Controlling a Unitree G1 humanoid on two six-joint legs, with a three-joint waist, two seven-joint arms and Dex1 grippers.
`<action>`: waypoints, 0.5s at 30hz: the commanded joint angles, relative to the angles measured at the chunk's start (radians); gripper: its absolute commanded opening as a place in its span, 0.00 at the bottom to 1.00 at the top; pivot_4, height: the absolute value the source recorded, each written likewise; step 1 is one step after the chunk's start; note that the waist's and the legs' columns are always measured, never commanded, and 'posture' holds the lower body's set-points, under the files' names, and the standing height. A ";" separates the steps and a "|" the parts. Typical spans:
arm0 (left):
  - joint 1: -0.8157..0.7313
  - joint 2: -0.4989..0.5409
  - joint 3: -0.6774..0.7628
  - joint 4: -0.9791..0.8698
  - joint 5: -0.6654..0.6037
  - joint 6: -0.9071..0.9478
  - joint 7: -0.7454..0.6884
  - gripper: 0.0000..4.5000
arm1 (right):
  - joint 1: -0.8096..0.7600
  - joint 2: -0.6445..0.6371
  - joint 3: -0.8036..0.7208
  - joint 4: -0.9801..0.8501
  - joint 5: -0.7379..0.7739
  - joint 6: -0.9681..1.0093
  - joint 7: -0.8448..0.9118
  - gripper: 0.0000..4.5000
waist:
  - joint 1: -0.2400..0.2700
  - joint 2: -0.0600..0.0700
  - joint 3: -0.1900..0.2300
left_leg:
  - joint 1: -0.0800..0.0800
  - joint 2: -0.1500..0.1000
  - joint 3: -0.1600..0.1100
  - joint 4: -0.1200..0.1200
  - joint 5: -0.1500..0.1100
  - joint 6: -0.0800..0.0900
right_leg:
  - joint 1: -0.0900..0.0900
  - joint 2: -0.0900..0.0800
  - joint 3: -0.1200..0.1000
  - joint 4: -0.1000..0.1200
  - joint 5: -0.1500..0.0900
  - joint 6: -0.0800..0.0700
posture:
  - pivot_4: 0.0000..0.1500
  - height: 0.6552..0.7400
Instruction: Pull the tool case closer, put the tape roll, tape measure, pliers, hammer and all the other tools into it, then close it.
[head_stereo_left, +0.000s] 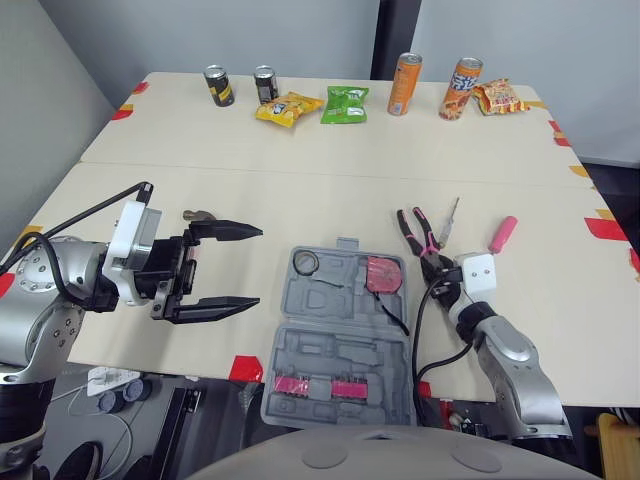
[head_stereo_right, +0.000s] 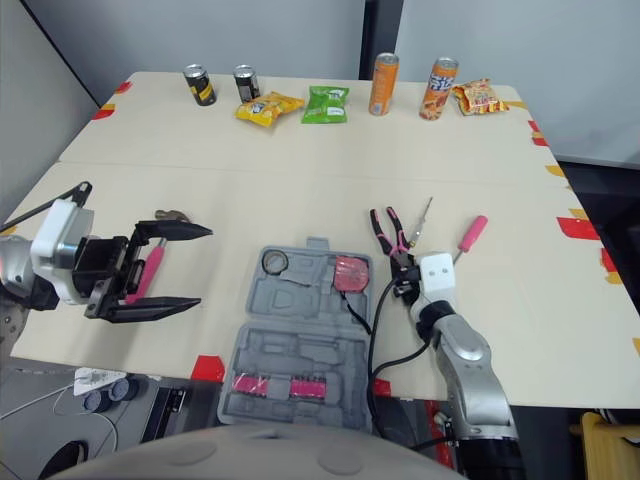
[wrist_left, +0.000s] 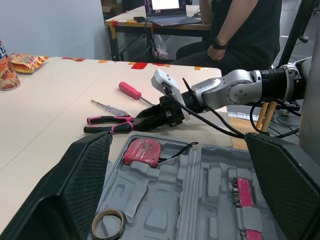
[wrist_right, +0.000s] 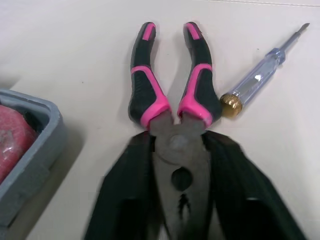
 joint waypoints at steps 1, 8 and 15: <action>-0.008 0.000 0.020 -0.014 -0.016 -0.003 0.000 1.00 | 0.016 -0.005 0.007 0.001 -0.006 -0.003 0.002 0.23 | 0.000 0.000 0.000 | 0.000 0.000 0.000 0.000 0.000 0.000 | 0.000 0.000 0.000 0.000 0.000 0.000 | 1.00 1.00; -0.009 0.000 0.017 -0.008 -0.013 -0.007 -0.006 1.00 | 0.014 -0.056 0.011 -0.030 -0.009 -0.056 0.059 0.23 | 0.001 0.000 0.000 | 0.000 0.000 0.000 0.000 0.000 0.000 | 0.000 0.000 0.000 0.000 0.000 0.000 | 1.00 1.00; -0.005 0.005 0.024 0.007 -0.009 -0.013 -0.027 1.00 | 0.015 -0.191 -0.035 -0.137 0.071 -0.048 0.218 0.23 | 0.005 0.001 0.001 | -0.001 0.000 0.000 0.000 0.000 0.000 | 0.000 0.000 0.000 0.000 0.000 0.000 | 1.00 1.00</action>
